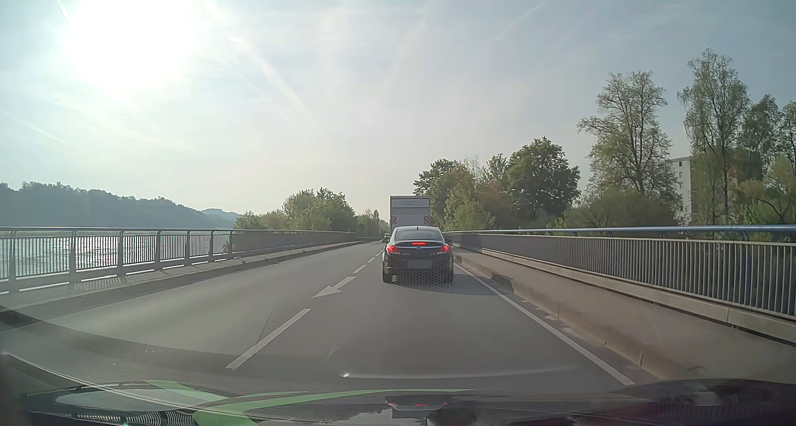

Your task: Follow the waypoints while adhering to traffic rules and regulations

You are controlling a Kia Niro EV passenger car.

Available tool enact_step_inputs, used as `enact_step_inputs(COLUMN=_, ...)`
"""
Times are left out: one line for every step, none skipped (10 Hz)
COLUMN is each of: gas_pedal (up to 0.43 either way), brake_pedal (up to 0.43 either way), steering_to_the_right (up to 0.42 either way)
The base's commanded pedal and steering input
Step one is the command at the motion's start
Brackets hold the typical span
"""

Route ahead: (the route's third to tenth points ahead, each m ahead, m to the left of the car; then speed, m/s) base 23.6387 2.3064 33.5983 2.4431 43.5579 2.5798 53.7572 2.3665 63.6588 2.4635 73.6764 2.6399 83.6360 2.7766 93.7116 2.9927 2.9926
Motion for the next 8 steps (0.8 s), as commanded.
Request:
enact_step_inputs(gas_pedal=0.008, brake_pedal=0.000, steering_to_the_right=-0.003)
enact_step_inputs(gas_pedal=0.008, brake_pedal=0.000, steering_to_the_right=-0.003)
enact_step_inputs(gas_pedal=0.008, brake_pedal=0.000, steering_to_the_right=-0.004)
enact_step_inputs(gas_pedal=0.008, brake_pedal=0.000, steering_to_the_right=-0.004)
enact_step_inputs(gas_pedal=0.008, brake_pedal=0.000, steering_to_the_right=-0.004)
enact_step_inputs(gas_pedal=0.008, brake_pedal=0.000, steering_to_the_right=-0.004)
enact_step_inputs(gas_pedal=0.008, brake_pedal=0.000, steering_to_the_right=-0.004)
enact_step_inputs(gas_pedal=0.008, brake_pedal=0.000, steering_to_the_right=-0.004)
